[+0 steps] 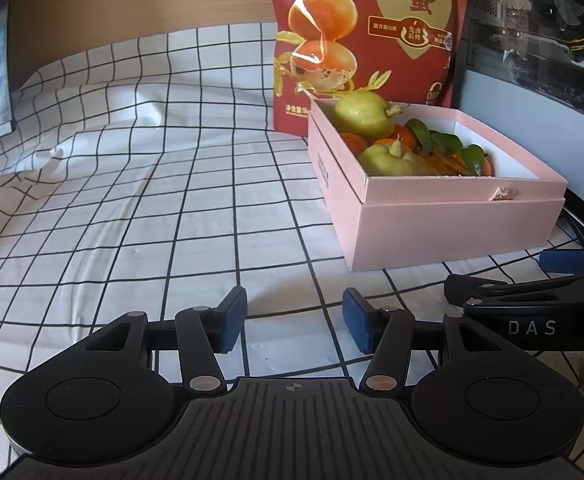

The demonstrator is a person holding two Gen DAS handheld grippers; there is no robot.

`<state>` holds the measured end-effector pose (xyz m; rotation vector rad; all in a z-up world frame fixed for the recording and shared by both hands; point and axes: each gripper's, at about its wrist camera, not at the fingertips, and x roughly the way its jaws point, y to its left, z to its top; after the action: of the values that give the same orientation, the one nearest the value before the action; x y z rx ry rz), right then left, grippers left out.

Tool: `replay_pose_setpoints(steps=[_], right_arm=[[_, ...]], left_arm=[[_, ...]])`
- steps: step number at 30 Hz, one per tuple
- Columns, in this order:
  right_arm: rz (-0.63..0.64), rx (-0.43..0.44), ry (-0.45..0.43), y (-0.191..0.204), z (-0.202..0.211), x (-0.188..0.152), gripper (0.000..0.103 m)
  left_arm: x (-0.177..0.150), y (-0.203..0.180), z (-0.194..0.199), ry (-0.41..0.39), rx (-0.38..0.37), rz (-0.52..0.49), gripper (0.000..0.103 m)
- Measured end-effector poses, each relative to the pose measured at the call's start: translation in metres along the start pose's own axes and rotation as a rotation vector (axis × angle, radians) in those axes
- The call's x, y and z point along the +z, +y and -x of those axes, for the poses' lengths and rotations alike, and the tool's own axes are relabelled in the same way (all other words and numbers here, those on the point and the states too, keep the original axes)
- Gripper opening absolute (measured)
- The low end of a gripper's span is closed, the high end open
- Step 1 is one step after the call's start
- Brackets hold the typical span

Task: Organize fruits

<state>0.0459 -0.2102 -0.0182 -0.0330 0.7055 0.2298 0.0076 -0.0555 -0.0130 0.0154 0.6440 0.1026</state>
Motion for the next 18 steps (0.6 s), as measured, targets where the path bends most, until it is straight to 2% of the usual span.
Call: replay_pose_setpoints(steps=[18], right_arm=[[0.003, 0.002, 0.000, 0.0009, 0.0009, -0.0009, 0.103]], left_arm=[[0.0003, 0.0002, -0.0006, 0.000, -0.003, 0.004, 0.059]])
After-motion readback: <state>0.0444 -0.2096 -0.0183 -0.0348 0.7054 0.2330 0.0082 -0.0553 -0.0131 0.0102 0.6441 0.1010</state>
